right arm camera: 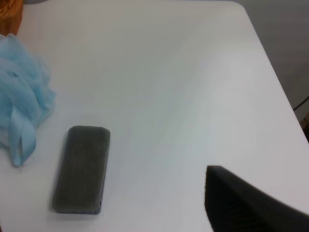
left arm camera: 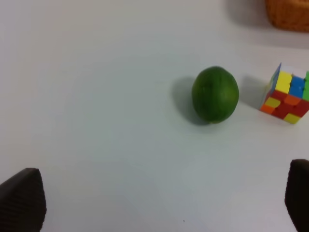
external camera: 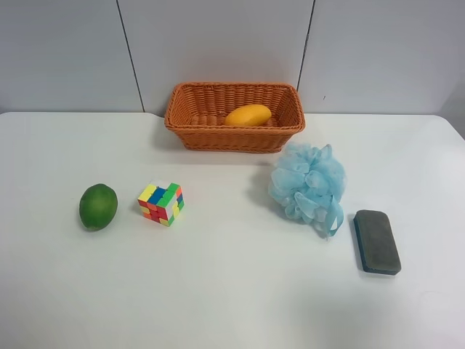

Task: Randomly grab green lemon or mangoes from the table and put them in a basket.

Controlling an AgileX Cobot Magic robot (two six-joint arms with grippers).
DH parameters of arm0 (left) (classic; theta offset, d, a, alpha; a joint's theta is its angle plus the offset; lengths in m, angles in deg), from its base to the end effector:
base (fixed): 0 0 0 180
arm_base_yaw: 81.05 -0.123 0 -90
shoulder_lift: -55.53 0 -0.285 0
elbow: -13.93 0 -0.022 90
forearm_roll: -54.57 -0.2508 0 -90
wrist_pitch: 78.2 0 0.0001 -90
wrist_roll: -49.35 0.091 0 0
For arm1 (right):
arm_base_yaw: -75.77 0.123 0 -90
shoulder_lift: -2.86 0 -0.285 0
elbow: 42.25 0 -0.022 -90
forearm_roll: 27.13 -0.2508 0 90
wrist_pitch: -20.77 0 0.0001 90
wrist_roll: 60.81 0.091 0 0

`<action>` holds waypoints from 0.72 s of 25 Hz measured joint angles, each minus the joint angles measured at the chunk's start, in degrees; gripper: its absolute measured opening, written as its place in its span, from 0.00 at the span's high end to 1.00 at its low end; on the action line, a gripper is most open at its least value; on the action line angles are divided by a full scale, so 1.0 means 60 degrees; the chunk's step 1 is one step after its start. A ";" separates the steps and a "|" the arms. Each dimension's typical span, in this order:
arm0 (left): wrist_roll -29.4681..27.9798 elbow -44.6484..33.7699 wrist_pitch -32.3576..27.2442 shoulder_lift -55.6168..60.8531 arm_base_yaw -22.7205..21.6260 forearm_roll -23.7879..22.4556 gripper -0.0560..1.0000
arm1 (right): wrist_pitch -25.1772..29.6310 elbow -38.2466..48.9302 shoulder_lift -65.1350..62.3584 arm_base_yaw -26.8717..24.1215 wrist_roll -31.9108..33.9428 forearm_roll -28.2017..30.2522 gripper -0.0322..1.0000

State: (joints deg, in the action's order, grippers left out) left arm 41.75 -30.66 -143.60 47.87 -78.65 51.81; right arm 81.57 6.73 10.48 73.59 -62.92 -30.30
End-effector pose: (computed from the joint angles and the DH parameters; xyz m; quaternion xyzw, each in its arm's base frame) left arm -0.0169 0.0047 0.2897 -0.0416 0.8543 -0.0213 0.5176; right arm -0.0044 0.0046 0.2754 -0.0005 0.8541 0.0082 0.5200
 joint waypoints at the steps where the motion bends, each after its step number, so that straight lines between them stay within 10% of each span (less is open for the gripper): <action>1: 0.0057 -0.0183 0.0135 0.0000 0.0000 0.0050 0.01 | 0.0000 0.0000 0.0000 0.0000 0.0000 0.0000 0.18; 18: 0.0176 -0.0564 0.0697 0.0030 -0.0002 0.0140 0.01 | 0.0000 0.0000 0.0000 0.0000 0.0000 0.0000 0.18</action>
State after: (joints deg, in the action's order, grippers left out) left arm 42.81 -34.04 -139.41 48.05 -78.66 52.65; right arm 81.57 6.73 10.48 73.59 -62.92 -30.30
